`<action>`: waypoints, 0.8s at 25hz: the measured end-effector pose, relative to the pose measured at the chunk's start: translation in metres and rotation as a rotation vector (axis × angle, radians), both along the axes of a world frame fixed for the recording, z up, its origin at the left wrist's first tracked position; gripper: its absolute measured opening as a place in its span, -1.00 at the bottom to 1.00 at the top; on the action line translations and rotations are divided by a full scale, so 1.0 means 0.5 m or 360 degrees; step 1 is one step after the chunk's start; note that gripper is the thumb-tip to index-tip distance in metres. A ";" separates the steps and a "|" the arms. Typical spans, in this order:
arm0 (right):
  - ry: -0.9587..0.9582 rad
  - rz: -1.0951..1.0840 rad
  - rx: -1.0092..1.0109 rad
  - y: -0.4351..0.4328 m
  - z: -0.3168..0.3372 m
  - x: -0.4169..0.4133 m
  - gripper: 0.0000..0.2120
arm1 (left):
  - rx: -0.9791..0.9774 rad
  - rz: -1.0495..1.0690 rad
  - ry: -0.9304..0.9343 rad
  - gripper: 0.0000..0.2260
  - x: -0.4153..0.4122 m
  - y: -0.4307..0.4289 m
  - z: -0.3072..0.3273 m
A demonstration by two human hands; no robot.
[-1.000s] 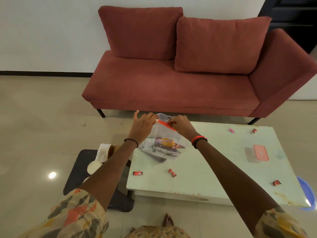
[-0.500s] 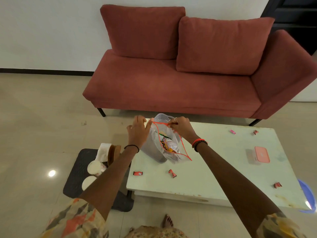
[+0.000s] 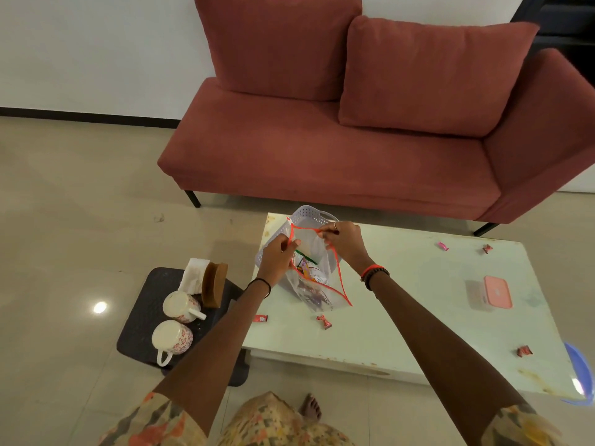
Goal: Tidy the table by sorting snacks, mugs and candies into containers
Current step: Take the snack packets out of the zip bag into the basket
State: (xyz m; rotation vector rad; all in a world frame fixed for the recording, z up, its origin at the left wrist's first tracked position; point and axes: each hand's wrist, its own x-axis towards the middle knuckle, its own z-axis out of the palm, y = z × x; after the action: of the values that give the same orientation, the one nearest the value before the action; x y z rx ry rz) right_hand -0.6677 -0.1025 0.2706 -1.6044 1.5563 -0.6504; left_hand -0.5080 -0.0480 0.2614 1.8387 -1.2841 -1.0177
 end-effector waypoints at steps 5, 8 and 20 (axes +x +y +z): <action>0.0203 0.0047 -0.0071 -0.004 0.009 0.018 -0.83 | -0.0089 -0.0029 0.0100 -0.79 0.010 -0.006 -0.015; 0.0401 -0.0010 -0.0412 0.021 0.003 0.050 -0.85 | -0.0092 -0.0012 0.0093 -0.79 0.014 -0.014 -0.029; 0.0906 0.0646 0.0467 -0.026 -0.125 0.177 -0.71 | -0.0234 -0.0088 -0.0068 -0.81 0.072 -0.066 -0.053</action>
State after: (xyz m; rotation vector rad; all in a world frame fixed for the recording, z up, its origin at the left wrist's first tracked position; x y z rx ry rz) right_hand -0.5790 -0.1155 0.2082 -1.8865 1.5415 0.2705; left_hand -0.4721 -0.0809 0.2352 1.7304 -1.4040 -0.8917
